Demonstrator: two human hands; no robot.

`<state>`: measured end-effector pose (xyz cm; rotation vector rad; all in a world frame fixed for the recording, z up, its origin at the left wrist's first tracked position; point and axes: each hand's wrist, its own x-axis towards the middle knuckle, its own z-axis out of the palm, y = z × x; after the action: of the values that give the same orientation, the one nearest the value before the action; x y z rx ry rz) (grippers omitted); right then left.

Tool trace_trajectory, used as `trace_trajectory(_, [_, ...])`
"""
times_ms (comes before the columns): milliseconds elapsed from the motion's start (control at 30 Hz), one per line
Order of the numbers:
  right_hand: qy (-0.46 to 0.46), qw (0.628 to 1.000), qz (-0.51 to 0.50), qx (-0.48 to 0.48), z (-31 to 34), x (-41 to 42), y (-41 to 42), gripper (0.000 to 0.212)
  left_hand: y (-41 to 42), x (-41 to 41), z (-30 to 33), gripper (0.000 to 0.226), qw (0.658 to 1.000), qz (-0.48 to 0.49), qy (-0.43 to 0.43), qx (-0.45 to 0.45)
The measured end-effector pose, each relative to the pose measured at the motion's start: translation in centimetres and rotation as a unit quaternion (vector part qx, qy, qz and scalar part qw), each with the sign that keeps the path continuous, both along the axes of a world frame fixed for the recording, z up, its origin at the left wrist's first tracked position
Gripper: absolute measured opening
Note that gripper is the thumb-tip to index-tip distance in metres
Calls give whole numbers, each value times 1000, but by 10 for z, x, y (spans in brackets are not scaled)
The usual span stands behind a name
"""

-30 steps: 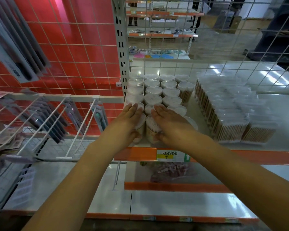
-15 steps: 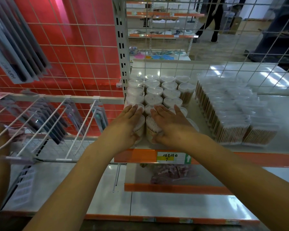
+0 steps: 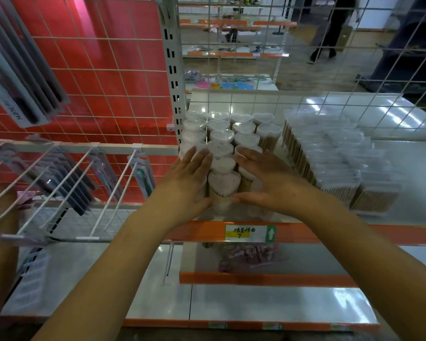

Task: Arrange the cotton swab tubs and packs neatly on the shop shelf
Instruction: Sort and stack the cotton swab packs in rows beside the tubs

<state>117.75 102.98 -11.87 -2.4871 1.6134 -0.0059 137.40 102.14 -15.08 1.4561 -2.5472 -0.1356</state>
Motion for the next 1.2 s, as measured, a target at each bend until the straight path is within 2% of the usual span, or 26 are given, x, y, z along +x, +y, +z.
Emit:
trace_trajectory(167, [52,997,-30,47,-5,-20,12,97,2,-31,-2,79,999,-14,-30,-2])
trace_trajectory(267, [32,996,-42,67,-13,-22,14,87,3,-38,-7,70,999,-21,-22,-11])
trace_trajectory(467, [-15,999,-31,16,-25,-18,11,67,2,-36,-10,66,999,-24,-25,-6])
trace_trajectory(867, [-93,995,-5,-37,-39,-19,8,60,-1,-36,-12,67,999,-20,-49,-2])
trace_trajectory(1200, [-74,997,-8,-32,-37,-22,-2,61,-4,-36,-8,68,997,-21,-70,18])
